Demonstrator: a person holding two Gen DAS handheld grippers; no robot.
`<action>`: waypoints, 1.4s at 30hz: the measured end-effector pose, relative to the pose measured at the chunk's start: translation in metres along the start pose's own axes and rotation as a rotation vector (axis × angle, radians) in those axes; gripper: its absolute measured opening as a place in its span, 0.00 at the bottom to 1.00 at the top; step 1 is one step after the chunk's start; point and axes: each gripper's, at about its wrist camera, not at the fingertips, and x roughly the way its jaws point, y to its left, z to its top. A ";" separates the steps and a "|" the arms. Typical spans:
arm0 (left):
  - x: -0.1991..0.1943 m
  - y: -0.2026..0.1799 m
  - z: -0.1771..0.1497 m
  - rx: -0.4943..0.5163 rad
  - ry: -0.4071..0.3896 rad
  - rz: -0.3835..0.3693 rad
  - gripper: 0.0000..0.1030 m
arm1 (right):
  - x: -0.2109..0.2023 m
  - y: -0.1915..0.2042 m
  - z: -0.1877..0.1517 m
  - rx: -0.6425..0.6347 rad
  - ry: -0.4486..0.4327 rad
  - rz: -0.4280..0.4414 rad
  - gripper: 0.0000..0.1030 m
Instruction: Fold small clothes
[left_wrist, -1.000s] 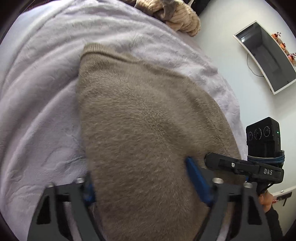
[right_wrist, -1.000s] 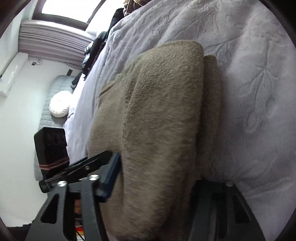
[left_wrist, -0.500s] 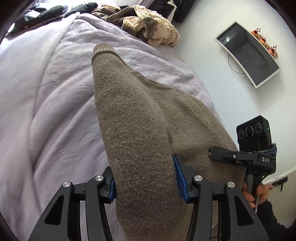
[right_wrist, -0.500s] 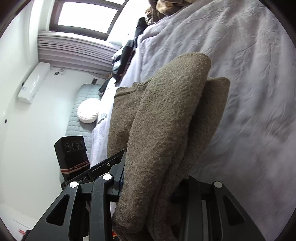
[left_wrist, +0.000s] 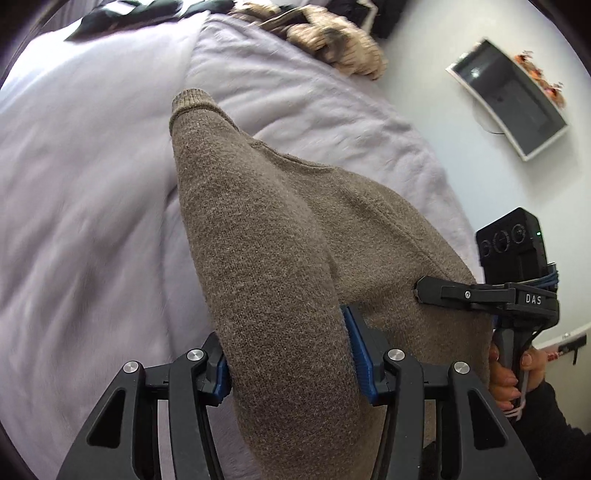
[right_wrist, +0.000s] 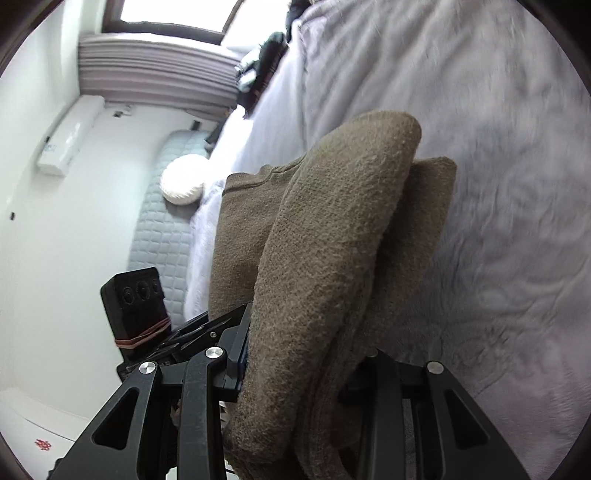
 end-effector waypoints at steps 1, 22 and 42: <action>0.004 0.007 -0.007 -0.019 0.012 0.020 0.51 | 0.005 -0.005 -0.003 0.009 0.009 -0.025 0.39; -0.005 0.036 -0.040 -0.042 -0.170 0.329 0.71 | 0.009 -0.015 0.006 -0.197 -0.065 -0.458 0.33; -0.049 -0.009 -0.073 0.034 -0.197 0.329 0.71 | -0.032 0.060 -0.079 -0.337 -0.071 -0.333 0.31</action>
